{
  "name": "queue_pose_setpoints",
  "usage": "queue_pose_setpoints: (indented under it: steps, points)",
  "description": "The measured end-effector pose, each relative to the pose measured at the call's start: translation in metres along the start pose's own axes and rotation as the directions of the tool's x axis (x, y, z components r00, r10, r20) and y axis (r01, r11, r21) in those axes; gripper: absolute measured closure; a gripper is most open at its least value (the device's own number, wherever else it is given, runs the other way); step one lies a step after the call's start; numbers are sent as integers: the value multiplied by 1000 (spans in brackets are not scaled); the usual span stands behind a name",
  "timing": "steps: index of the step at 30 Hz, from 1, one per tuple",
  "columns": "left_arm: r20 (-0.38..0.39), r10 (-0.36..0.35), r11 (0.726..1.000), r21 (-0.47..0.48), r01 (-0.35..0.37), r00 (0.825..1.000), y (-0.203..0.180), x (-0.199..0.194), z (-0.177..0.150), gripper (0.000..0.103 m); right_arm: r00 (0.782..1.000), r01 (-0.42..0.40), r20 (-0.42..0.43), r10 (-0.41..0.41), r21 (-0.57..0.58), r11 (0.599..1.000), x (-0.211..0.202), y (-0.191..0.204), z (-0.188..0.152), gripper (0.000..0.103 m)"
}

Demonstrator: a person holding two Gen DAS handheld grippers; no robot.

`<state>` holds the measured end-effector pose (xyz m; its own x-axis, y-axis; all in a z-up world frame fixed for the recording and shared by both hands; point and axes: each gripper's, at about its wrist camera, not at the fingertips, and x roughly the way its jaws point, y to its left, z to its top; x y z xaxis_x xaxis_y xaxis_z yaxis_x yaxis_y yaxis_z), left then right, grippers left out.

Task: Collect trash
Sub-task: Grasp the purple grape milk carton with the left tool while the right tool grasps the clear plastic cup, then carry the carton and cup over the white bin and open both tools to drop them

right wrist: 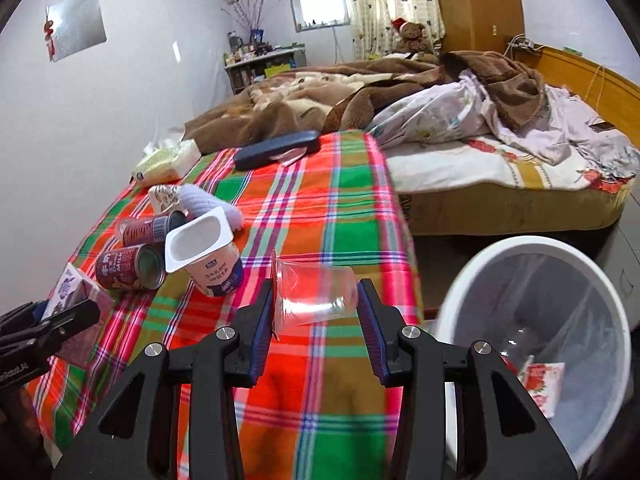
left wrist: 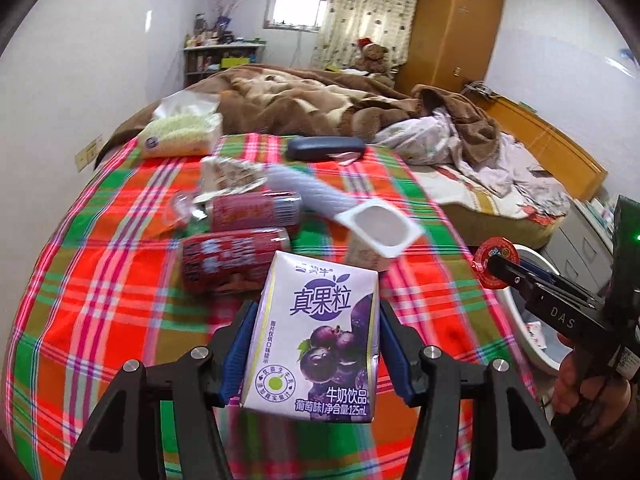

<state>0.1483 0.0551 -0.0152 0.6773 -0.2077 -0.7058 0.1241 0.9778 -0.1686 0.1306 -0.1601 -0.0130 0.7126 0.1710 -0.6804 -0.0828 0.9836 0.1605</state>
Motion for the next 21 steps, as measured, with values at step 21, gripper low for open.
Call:
queue_pose_setpoints:
  steps: [21]
  points:
    - [-9, -201, 954, 227, 198, 980, -150, 7, 17, 45, 985, 139, 89, -150, 119, 983, -60, -80, -9, 61]
